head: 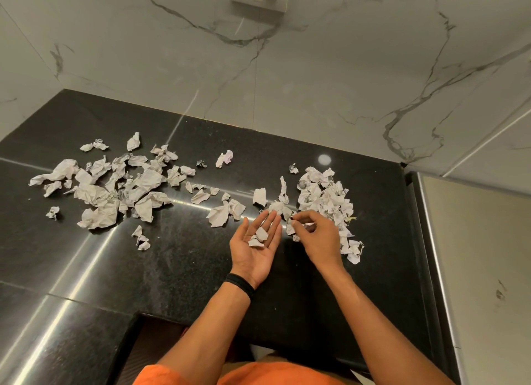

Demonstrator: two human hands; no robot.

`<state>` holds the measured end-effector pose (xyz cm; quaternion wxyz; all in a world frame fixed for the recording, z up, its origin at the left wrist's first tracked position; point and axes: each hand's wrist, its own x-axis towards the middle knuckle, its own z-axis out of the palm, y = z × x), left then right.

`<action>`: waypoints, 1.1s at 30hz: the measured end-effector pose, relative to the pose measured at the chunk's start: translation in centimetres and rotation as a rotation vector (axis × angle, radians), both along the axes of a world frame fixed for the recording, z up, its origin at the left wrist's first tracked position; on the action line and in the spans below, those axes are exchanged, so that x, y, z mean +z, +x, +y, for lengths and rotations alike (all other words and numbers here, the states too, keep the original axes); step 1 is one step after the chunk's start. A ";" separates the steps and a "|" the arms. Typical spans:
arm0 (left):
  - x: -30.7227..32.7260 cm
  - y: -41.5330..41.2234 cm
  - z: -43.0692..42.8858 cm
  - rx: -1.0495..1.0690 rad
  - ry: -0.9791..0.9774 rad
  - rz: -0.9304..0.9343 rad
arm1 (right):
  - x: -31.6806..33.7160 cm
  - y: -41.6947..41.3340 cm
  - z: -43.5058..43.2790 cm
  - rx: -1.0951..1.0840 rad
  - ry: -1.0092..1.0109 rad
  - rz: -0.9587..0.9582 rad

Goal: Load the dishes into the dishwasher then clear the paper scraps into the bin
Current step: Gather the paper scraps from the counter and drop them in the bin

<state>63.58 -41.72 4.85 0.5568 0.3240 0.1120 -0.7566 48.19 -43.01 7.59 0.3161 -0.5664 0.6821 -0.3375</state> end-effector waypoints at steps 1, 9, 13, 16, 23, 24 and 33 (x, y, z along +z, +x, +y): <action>0.0 0.1 0.0 0.004 0.003 0.000 | -0.2 -0.6 -0.4 0.013 0.006 0.105; -0.1 1.1 -0.2 0.013 0.009 -0.015 | -1.4 -0.1 -1.1 0.262 -0.098 0.682; -0.3 1.5 -0.5 0.017 0.007 -0.033 | -2.0 -0.3 -1.0 0.261 -0.107 0.624; -0.5 1.5 -0.6 0.016 0.018 -0.047 | -2.1 -0.2 -0.7 0.168 -0.095 0.425; -0.2 0.5 -1.2 -0.058 0.018 -0.084 | -1.1 1.6 -0.1 0.321 -0.248 0.145; -0.2 0.4 -1.3 -0.060 0.020 -0.077 | -1.0 1.8 -0.2 0.346 -0.255 0.131; 0.1 0.9 -1.8 -0.015 0.026 -0.012 | -1.6 0.2 -4.1 0.161 -0.113 0.460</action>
